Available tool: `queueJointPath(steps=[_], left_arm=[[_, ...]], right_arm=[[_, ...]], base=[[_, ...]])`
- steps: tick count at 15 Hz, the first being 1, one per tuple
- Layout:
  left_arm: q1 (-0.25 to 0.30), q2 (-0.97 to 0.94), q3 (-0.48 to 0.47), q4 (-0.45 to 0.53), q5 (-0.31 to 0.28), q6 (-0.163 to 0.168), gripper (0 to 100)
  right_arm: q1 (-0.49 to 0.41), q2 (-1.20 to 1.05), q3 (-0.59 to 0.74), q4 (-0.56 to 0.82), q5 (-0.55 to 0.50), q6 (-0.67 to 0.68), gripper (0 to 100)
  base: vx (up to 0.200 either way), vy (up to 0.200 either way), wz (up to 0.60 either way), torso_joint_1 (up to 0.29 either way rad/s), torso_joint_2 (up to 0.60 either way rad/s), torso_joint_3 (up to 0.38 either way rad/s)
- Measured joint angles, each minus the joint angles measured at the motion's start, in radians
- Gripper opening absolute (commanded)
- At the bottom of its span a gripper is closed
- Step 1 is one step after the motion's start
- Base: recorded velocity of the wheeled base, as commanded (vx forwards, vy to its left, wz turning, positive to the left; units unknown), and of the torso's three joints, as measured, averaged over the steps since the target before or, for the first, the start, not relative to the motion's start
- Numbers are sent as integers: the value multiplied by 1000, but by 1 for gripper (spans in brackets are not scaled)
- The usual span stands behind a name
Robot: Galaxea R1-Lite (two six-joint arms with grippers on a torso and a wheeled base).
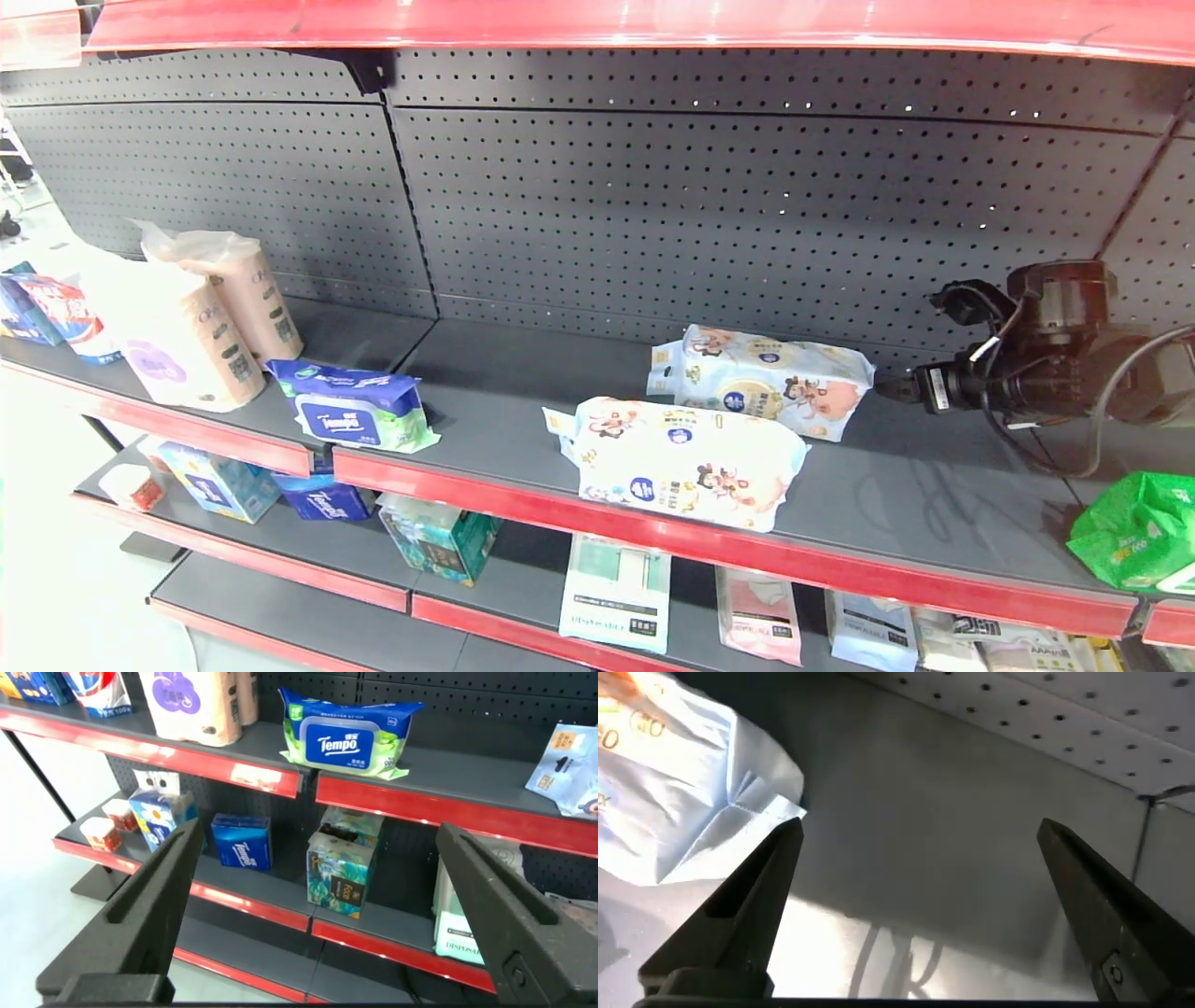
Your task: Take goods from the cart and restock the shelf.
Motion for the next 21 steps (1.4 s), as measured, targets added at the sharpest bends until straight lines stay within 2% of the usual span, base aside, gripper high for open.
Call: queueJointPath(steps=[3,21], left_arm=[[0,0,0,0,0,0,100],[0,0,0,0,0,0,100]], right_arm=[[36,11,-11,0,-27,40,100],[148,32,-52,1,-32,43,100]], base=[[0,0,0,0,0,0],[0,0,0,0,0,0]])
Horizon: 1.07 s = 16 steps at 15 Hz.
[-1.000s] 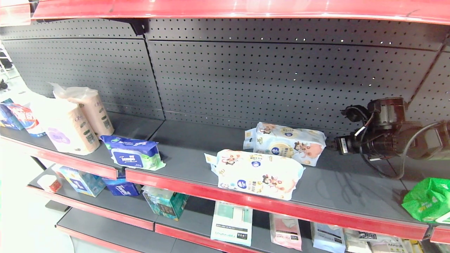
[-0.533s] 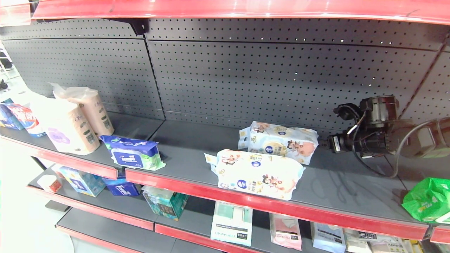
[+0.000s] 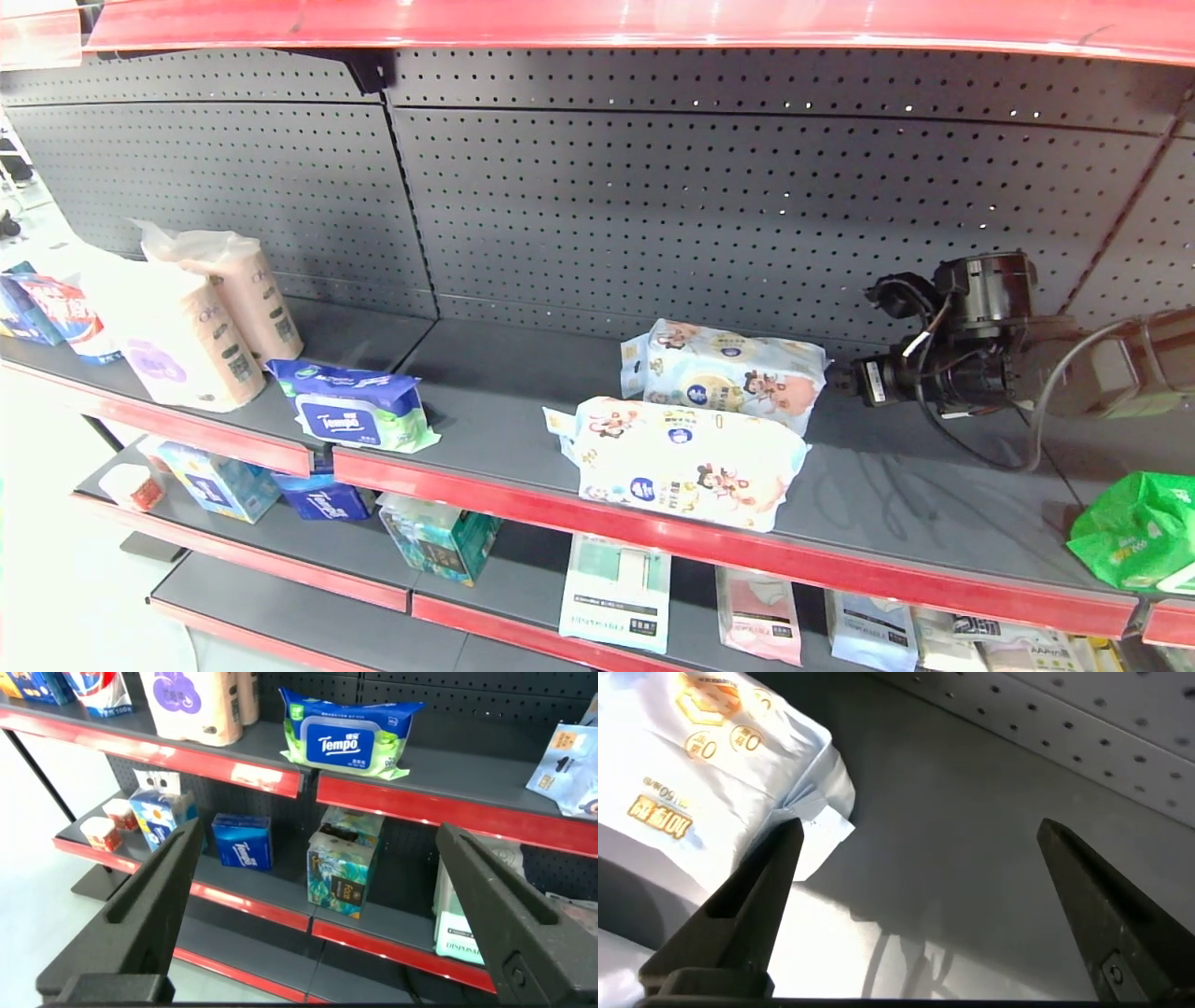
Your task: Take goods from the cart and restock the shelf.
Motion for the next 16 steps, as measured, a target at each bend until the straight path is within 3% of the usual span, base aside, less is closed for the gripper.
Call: queueJointPath(steps=[8,12,16], left_arm=[[0,0,0,0,0,0,100],[0,0,0,0,0,0,100],[0,0,0,0,0,0,100]], right_arm=[[-33,-46,53,0,1,-3,100],[-68,-296,270,0,4,17,100],[-73,-763,567,3,57,49,100]], base=[[0,0,0,0,0,0],[0,0,0,0,0,0],[0,0,0,0,0,0]])
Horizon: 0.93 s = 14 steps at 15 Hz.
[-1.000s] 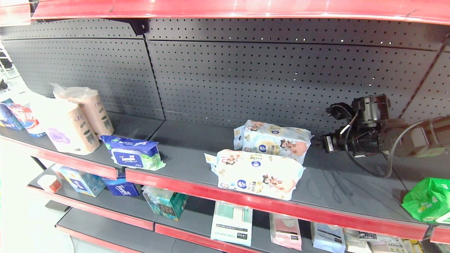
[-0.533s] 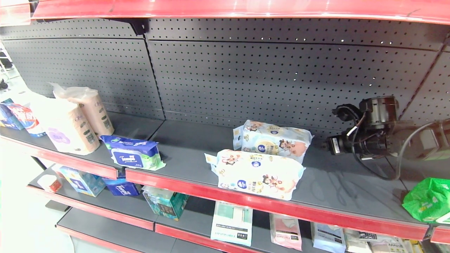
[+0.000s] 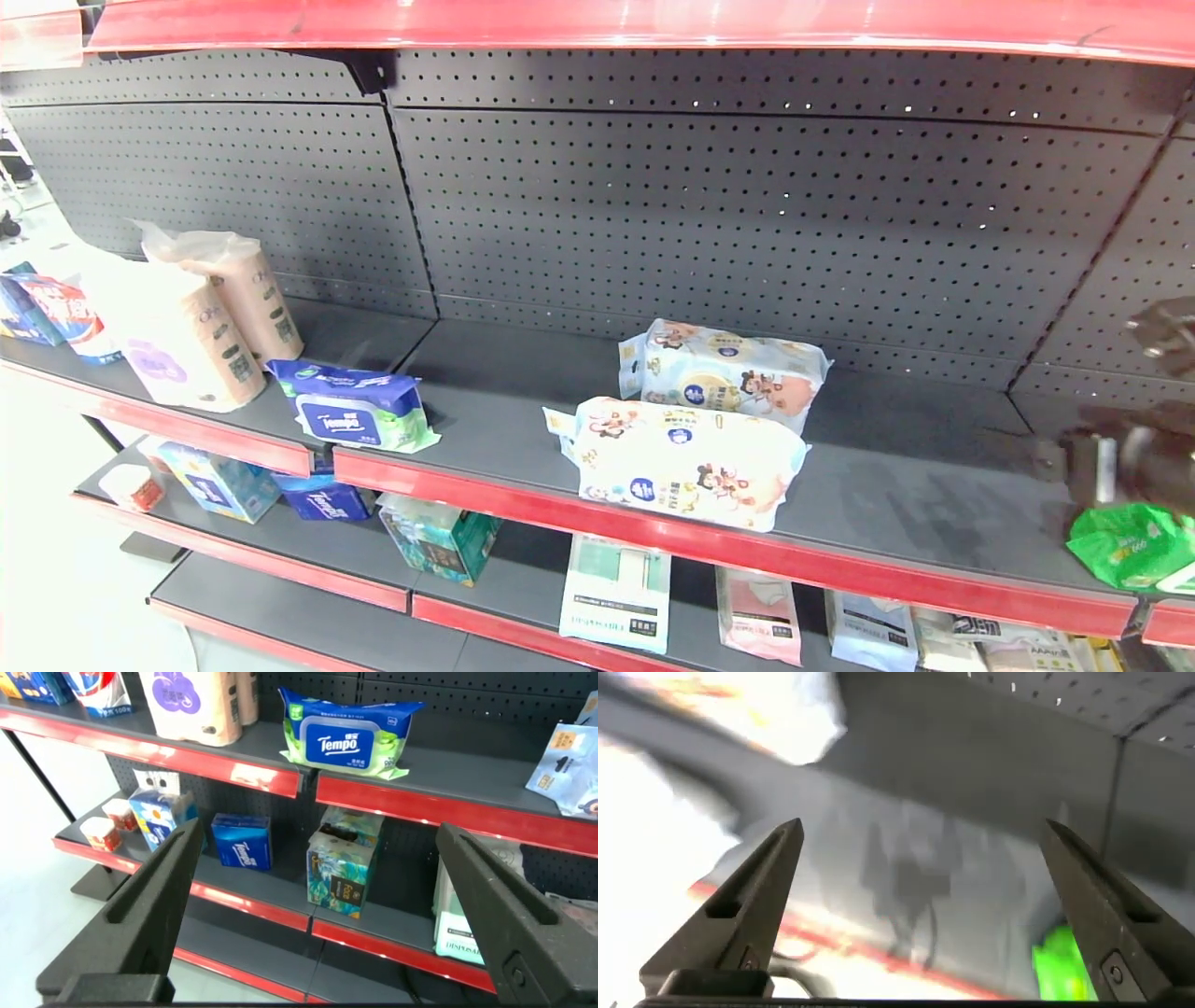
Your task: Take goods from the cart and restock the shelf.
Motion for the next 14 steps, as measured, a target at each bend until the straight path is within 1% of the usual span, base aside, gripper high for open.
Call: queueJointPath(steps=[3,6,8,9,12,14], left_arm=[[0,0,0,0,0,0,100],[0,0,0,0,0,1,100],[0,0,0,0,0,0,100],[0,0,0,0,0,0,100],[0,0,0,0,0,0,100],[0,0,0,0,0,1,100]], right_arm=[[2,-423,189,41,50,1,100],[3,-790,322,151,77,13,100],[0,-989,412,222,69,51,100],[-2,-1057,452,256,57,77,100],[-7,-1160,486,255,24,94,100],[-7,-1186,500,251,-48,115,100]], base=[[0,0,0,0,0,0],[0,0,0,0,0,0],[0,0,0,0,0,0],[0,0,0,0,0,0],[0,0,0,0,0,0],[0,0,0,0,0,0]])
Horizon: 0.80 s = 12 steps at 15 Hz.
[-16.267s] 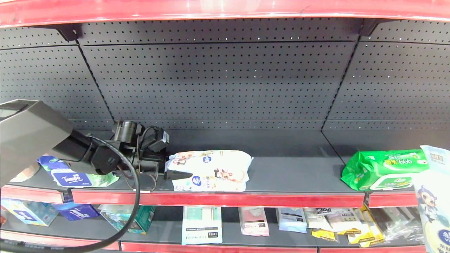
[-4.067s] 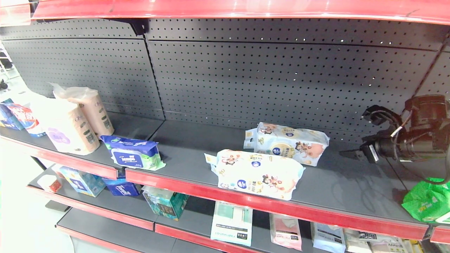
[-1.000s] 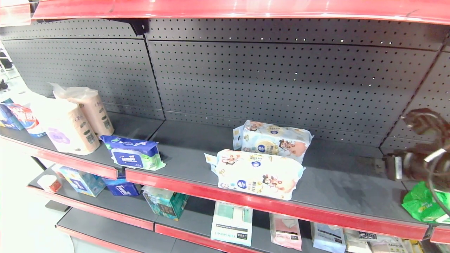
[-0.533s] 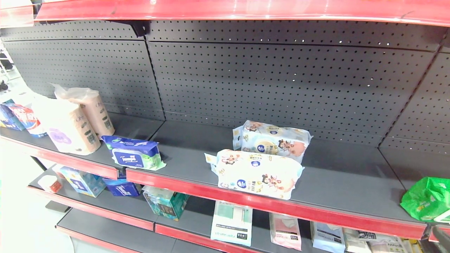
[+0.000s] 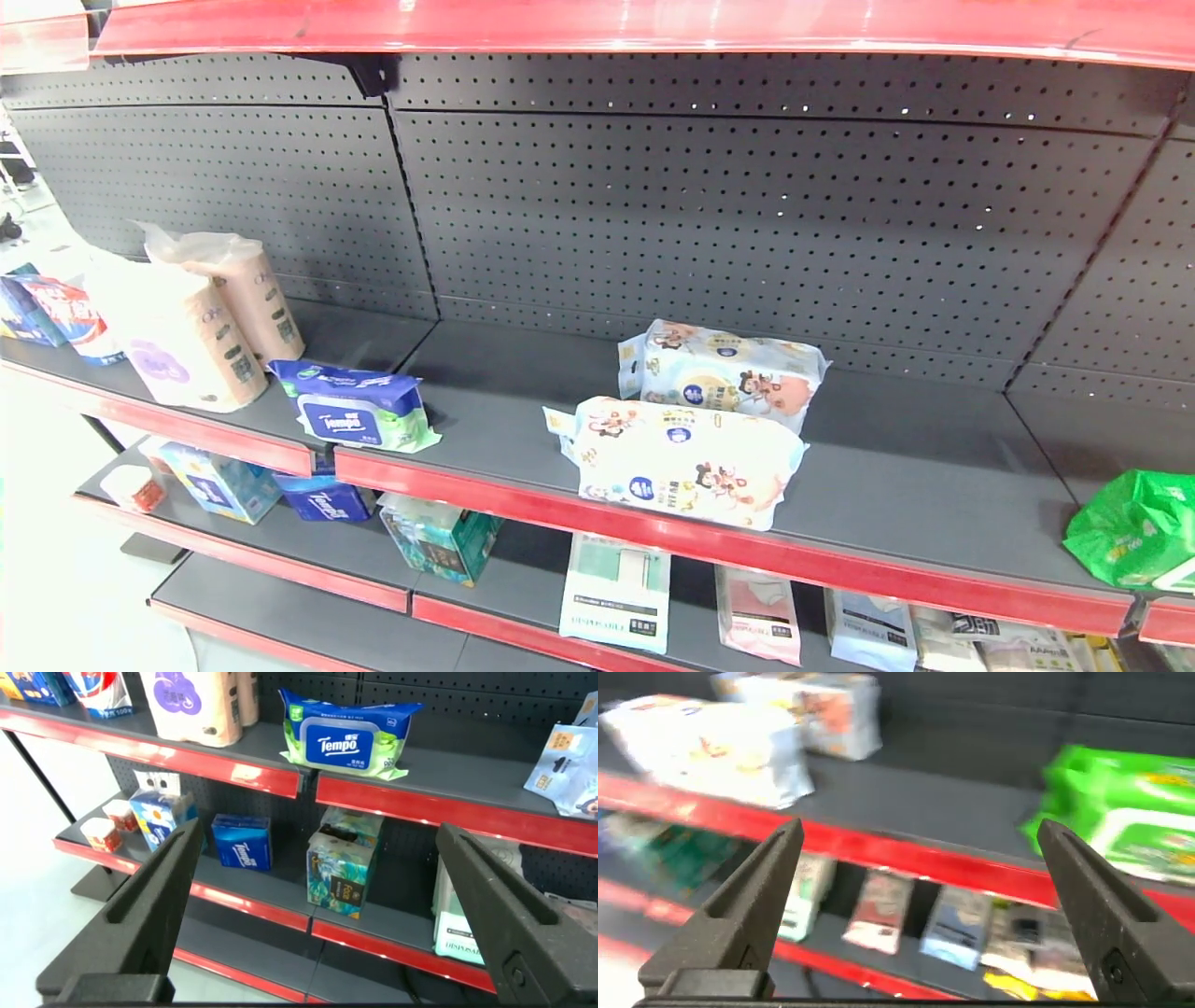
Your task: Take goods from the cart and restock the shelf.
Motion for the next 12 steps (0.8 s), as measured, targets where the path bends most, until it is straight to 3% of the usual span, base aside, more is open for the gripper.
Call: queueJointPath(steps=[2,4,8,12], left_arm=[[0,0,0,0,0,0,100],[0,0,0,0,0,0,100],[0,0,0,0,0,0,100],[0,0,0,0,0,0,100]], right_arm=[[-1,-10,11,1,-33,65,100],[-1,-13,15,4,28,-11,100],[0,-14,17,4,37,0,100],[0,-14,17,4,40,24,100]], base=[[0,0,0,0,0,0],[0,0,0,0,0,0],[0,0,0,0,0,0],[0,0,-600,2,1,0]])
